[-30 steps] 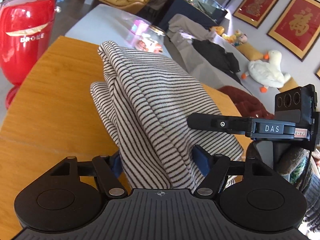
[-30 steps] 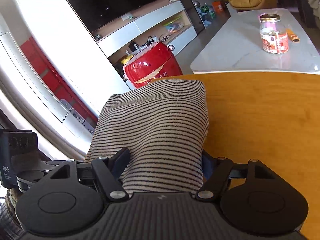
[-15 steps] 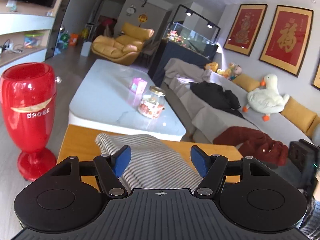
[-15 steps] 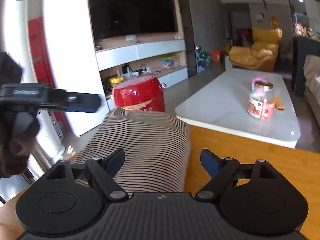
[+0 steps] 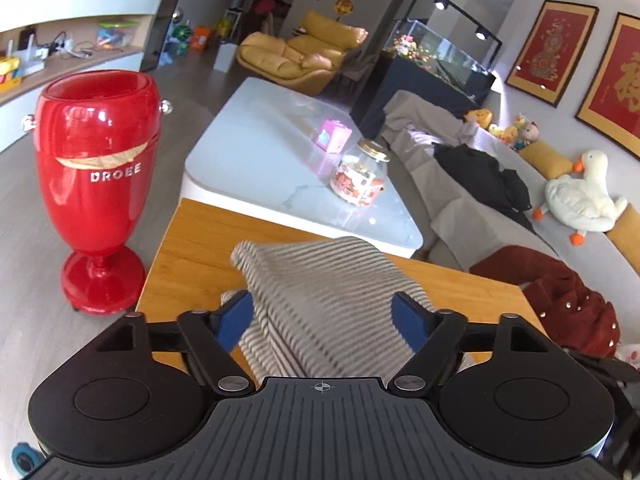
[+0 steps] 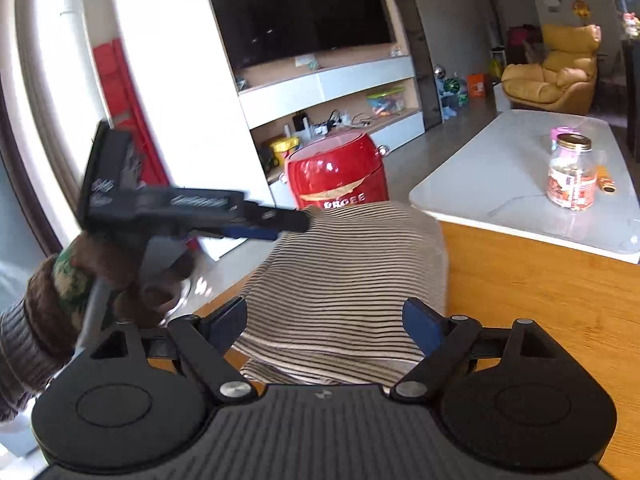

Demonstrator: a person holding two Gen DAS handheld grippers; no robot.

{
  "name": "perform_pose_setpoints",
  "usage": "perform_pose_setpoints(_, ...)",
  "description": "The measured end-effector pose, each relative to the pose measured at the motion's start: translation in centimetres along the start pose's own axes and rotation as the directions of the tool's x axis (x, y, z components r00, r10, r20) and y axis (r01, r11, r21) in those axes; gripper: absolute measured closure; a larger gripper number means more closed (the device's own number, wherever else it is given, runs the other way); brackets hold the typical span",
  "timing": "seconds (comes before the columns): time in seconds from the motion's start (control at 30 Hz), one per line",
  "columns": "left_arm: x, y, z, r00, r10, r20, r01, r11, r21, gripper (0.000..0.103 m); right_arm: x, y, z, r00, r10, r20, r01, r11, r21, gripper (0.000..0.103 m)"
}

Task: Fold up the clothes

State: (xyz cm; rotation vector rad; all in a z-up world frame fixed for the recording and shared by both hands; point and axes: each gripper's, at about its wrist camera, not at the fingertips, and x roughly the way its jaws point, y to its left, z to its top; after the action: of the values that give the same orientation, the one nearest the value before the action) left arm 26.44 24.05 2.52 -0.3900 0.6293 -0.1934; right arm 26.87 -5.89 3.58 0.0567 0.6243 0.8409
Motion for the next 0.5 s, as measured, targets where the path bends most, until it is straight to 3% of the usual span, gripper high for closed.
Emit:
perform_pose_setpoints(0.13,-2.0,-0.6,-3.4,0.997,-0.065,-0.035,0.064,0.997,-0.033,0.019,0.6,-3.8,-1.1,0.999,-0.017,-0.039,0.023,0.988,0.155,0.016)
perform_pose_setpoints(0.23,-2.0,-1.1,-5.8,0.993,-0.096,-0.067,0.093,0.995,-0.048,0.034,2.9,-5.9,-2.6,0.997,0.035,-0.069,-0.013,0.952,0.306,0.017)
perform_pose_setpoints(0.3,-1.5,-1.5,-5.8,0.993,-0.099,-0.066,0.098,0.995,-0.022,0.04,3.8,-5.8,-2.6,0.996,0.053,-0.066,-0.027,0.938,0.344,0.03)
perform_pose_setpoints(0.43,-1.0,-1.8,-5.0,0.996,-0.077,-0.04,0.078,0.997,0.016,0.044,2.9,-3.3,-0.4,0.997,0.072,-0.005,-0.069,0.972,0.224,0.036)
perform_pose_setpoints(0.5,-0.7,-2.0,-4.4,0.999,-0.049,-0.021,0.05,0.998,0.043,0.044,3.2,-2.9,-0.2,0.998,0.051,-0.028,-0.045,0.982,0.185,0.037)
